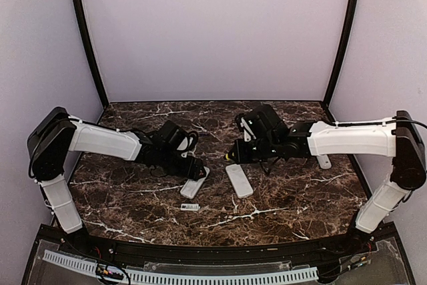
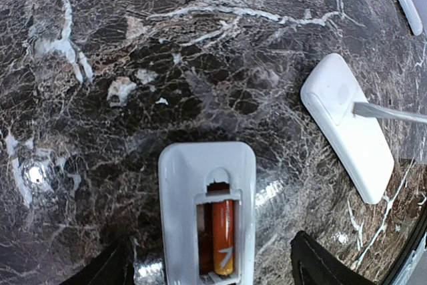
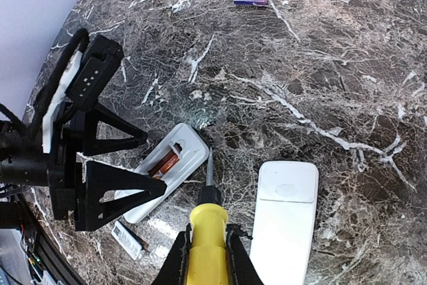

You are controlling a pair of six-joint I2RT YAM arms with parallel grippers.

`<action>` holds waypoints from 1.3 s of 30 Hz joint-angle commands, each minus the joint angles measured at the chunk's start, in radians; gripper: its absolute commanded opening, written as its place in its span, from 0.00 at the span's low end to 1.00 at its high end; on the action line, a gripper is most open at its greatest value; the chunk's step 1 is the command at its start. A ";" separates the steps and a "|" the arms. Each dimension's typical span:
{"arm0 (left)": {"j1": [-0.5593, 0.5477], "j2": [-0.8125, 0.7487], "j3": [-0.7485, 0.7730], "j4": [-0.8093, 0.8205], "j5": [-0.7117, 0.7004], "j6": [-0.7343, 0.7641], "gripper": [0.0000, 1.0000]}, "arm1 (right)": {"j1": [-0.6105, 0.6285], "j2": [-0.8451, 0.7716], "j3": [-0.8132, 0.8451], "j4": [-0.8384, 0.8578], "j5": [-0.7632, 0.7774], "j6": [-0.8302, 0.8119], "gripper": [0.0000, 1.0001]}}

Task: Unload the batteries from the remote control
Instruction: Adjust the remote control without the battery cover at the center of the board.

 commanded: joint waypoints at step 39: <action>-0.039 -0.080 -0.010 0.188 0.158 0.135 0.76 | -0.032 -0.245 -0.130 -0.015 0.102 0.080 0.00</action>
